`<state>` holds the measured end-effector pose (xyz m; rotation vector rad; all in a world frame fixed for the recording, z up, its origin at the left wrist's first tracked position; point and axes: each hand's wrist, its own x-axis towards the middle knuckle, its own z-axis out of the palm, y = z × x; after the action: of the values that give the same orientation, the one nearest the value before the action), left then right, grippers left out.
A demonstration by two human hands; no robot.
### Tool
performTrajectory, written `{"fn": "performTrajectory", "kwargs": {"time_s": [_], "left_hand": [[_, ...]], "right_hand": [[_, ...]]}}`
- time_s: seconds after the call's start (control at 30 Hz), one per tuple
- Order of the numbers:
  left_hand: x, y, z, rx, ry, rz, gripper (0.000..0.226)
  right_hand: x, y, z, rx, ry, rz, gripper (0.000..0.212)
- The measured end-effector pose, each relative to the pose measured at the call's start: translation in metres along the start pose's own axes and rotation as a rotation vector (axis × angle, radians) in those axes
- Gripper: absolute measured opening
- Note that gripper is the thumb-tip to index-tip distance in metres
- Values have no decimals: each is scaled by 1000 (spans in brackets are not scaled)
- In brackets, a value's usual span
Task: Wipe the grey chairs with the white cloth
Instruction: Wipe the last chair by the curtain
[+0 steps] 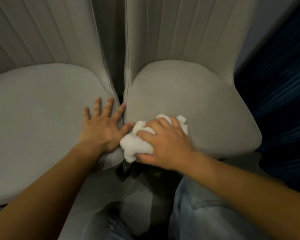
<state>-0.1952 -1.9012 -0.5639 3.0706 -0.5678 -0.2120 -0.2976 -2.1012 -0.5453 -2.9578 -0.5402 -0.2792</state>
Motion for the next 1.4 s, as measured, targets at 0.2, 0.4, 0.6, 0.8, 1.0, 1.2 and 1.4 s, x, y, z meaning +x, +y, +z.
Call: {"fn": "performTrajectory", "kwargs": {"time_s": [0.2, 0.4, 0.6, 0.8, 1.0, 1.2, 1.4], "left_hand": [[13, 6, -14, -134, 3, -106, 74], [57, 33, -29, -113, 242, -151, 84], [142, 30, -73, -273, 531, -270, 86], [180, 48, -79, -197, 499, -374, 76], [203, 51, -54, -211, 594, -389, 74], [238, 60, -69, -521, 754, -299, 74], [230, 60, -82, -766, 593, -277, 76]], "right_hand": [[-19, 56, -13, 11, 21, -77, 49], [-63, 192, -53, -83, -145, 521, 77], [-60, 222, -40, -111, -84, 733, 62], [-42, 215, -24, -207, 51, 721, 60], [-15, 224, -3, -217, 175, 673, 42], [6, 233, 6, -199, 201, 635, 37], [6, 238, 6, -191, 140, 632, 39]]}}
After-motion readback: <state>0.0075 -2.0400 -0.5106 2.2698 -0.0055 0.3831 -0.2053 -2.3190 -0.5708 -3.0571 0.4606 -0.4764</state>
